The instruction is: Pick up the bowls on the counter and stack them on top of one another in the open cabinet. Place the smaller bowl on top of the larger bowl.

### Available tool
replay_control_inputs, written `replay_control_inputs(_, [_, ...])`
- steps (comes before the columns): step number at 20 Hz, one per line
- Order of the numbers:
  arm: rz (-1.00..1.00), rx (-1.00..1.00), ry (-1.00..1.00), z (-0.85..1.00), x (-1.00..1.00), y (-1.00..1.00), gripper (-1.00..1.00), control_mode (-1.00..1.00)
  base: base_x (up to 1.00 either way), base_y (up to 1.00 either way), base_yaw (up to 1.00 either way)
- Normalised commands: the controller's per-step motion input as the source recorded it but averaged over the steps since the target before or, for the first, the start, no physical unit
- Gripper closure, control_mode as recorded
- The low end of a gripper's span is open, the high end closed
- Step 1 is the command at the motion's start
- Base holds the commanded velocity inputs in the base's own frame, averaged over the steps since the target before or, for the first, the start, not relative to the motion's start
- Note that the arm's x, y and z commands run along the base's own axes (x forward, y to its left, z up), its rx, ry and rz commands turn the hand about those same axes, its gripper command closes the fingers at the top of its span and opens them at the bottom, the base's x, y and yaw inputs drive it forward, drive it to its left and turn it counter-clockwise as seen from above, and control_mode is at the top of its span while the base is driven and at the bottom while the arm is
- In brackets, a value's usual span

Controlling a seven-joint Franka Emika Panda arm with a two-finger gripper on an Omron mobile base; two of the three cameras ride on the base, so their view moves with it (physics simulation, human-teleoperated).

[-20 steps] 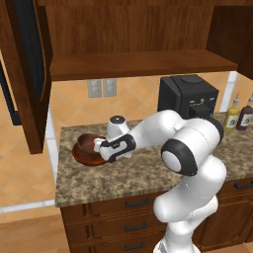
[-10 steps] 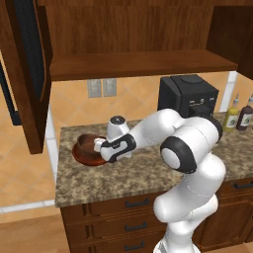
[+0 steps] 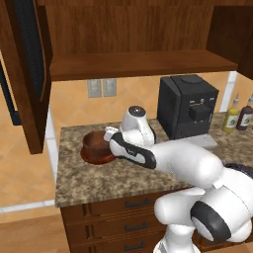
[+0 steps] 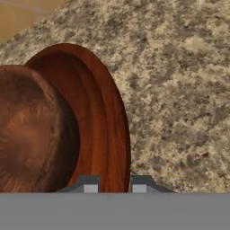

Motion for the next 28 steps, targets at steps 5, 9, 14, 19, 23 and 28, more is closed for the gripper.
replay_control_inputs(5, [-0.20, 0.20, -0.26, 1.00, -1.00, -0.71, 1.00, -1.00, 0.00, 0.00, 0.00])
replay_control_inputs(9, [-0.19, 0.21, -0.15, 1.00, -1.00, -0.62, 1.00, -1.00, 0.00, 0.00, 0.00])
replay_control_inputs(14, [-0.23, 0.14, -0.09, 1.00, -0.96, -0.49, 1.00, -1.00, 0.00, 0.00, 0.00])
replay_control_inputs(19, [-0.23, 0.12, -0.04, 1.00, -0.87, -0.45, 1.00, -1.00, 0.00, 0.00, 0.00])
replay_control_inputs(23, [-0.19, 0.11, -0.12, 1.00, -0.63, -0.40, 1.00, -1.00, 0.00, 0.00, 0.00])
replay_control_inputs(28, [-0.11, 0.02, -0.23, 0.90, 0.30, -0.25, 1.00, -1.00, 0.00, 0.00, 0.00])
